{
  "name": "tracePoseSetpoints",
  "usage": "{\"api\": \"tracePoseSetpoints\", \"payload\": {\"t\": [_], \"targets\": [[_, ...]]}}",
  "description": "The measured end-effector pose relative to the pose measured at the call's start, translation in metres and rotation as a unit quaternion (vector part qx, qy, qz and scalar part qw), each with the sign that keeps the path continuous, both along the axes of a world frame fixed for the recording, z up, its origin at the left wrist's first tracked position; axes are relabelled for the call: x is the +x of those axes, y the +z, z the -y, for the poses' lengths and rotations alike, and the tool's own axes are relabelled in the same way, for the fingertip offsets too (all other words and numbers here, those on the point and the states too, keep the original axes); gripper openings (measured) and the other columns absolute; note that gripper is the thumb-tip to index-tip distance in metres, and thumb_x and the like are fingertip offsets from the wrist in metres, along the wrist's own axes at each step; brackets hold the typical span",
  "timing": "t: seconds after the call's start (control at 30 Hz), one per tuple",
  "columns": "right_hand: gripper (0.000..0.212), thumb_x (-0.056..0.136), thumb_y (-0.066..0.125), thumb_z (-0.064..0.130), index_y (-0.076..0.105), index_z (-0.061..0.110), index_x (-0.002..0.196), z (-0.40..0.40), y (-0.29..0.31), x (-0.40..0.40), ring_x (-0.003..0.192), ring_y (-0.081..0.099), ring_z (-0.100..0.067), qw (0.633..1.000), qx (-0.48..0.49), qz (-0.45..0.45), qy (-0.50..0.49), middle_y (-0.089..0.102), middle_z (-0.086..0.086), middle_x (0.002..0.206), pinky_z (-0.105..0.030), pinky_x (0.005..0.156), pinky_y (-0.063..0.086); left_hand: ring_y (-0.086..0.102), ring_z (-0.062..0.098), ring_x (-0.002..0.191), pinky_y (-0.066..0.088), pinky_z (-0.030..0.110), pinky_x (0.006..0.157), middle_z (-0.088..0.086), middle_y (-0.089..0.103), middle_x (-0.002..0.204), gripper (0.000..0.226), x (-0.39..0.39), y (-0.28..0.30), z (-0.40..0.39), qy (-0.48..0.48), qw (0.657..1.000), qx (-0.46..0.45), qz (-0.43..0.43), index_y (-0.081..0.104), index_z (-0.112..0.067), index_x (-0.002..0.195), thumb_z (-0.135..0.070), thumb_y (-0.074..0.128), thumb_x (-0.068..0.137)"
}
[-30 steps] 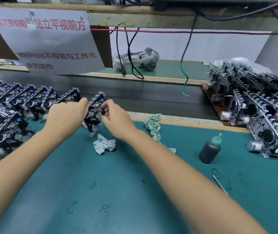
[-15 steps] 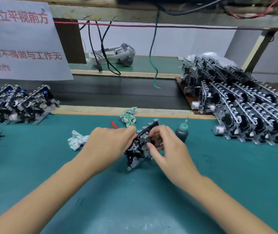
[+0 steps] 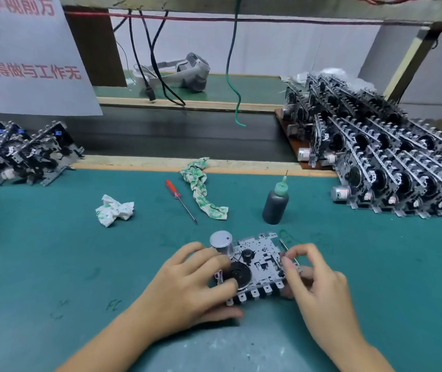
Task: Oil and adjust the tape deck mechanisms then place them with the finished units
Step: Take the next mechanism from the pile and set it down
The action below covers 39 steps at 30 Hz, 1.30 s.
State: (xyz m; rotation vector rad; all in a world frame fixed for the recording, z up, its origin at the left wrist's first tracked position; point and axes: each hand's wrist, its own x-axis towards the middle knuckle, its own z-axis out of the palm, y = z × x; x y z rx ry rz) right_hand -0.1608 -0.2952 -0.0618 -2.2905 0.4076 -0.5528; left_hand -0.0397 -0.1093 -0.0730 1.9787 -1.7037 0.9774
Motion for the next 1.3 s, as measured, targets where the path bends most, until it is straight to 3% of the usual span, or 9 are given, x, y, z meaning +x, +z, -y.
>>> {"api": "tracePoseSetpoints", "payload": {"t": [0.13,0.23,0.3,0.4,0.6,0.8,0.9,1.07,1.3], "targets": [[0.018,0.084,0.046,0.047,0.034,0.036,0.090,-0.003,-0.005,-0.001,0.045,0.046,-0.012,0.998,-0.046,-0.045,-0.027,0.060,0.020,0.056,-0.030,0.053,0.039,0.041,0.018,0.124,0.030,0.031,0.105,-0.002,0.037,0.137,0.067,0.002,-0.002,-0.005,0.064,0.967,0.013,-0.245,0.045,-0.027,0.118,-0.066,0.068,0.069],[0.019,0.085,0.052,0.037,0.034,0.036,0.090,-0.008,-0.006,-0.001,0.041,0.037,-0.008,0.995,-0.086,-0.044,-0.034,0.053,0.013,0.051,-0.033,0.050,0.037,0.025,-0.003,0.135,0.020,0.017,0.109,-0.029,0.018,0.146,0.101,0.006,-0.001,-0.008,0.085,0.904,0.046,-0.417,0.018,-0.052,0.137,-0.074,0.072,0.055],[0.022,0.085,0.056,0.030,0.036,0.035,0.093,-0.010,-0.005,-0.001,0.044,0.041,-0.013,0.993,-0.103,-0.039,-0.042,0.051,0.015,0.058,-0.034,0.051,0.038,0.018,-0.015,0.133,0.015,0.007,0.107,-0.045,0.009,0.141,0.109,0.009,-0.003,-0.007,0.075,0.882,0.072,-0.460,0.004,-0.061,0.137,-0.077,0.070,0.052],[0.024,0.086,0.057,0.025,0.037,0.036,0.095,-0.008,-0.005,0.000,0.051,0.048,-0.018,0.992,-0.102,-0.052,-0.047,0.057,0.015,0.075,-0.034,0.054,0.037,0.021,-0.017,0.130,0.018,0.008,0.107,-0.042,0.017,0.141,0.105,0.011,-0.004,-0.005,0.061,0.878,0.102,-0.463,0.009,-0.052,0.140,-0.076,0.068,0.057],[0.014,0.091,0.044,0.025,0.046,0.031,0.103,-0.006,-0.007,-0.001,0.064,0.058,-0.021,0.991,-0.111,-0.074,-0.017,0.054,0.022,0.074,-0.036,0.057,0.039,0.024,-0.006,0.135,0.022,0.021,0.112,-0.024,0.026,0.147,0.105,0.013,-0.005,-0.004,0.057,0.884,0.101,-0.454,0.018,-0.034,0.145,-0.071,0.069,0.062],[0.019,0.094,0.040,0.018,0.040,0.035,0.102,-0.004,-0.009,-0.001,0.060,0.055,-0.018,0.993,-0.096,-0.066,-0.006,0.054,0.013,0.065,-0.037,0.056,0.038,0.028,-0.002,0.133,0.021,0.018,0.110,-0.021,0.029,0.143,0.106,0.009,-0.004,-0.005,0.053,0.908,0.084,-0.407,0.020,-0.034,0.145,-0.070,0.072,0.059],[0.018,0.094,0.037,0.021,0.032,0.036,0.102,-0.002,-0.003,0.004,0.065,0.058,-0.018,0.997,-0.070,-0.039,-0.014,0.055,0.014,0.073,-0.037,0.059,0.037,0.031,-0.001,0.131,0.025,0.022,0.109,-0.017,0.033,0.141,0.103,0.008,-0.004,-0.004,0.055,0.912,0.072,-0.400,0.023,-0.031,0.144,-0.067,0.072,0.061],[0.011,0.096,0.040,0.022,0.039,0.032,0.102,0.007,0.005,0.020,0.073,0.053,-0.003,0.999,-0.033,-0.032,-0.010,0.051,0.019,0.088,-0.035,0.068,0.036,0.030,-0.001,0.131,0.024,0.021,0.109,-0.016,0.033,0.142,0.101,0.008,-0.004,-0.004,0.048,0.913,0.072,-0.399,0.023,-0.030,0.144,-0.065,0.071,0.063],[0.025,0.089,0.057,0.025,0.039,0.029,0.106,0.020,0.020,0.055,0.090,0.048,-0.013,0.994,-0.023,0.019,-0.105,0.047,0.009,0.097,-0.030,0.072,0.033,0.029,-0.006,0.132,0.028,0.025,0.110,-0.025,0.030,0.143,0.098,0.011,-0.005,-0.003,0.050,0.882,0.076,-0.462,0.021,-0.043,0.138,-0.066,0.073,0.058]]}}
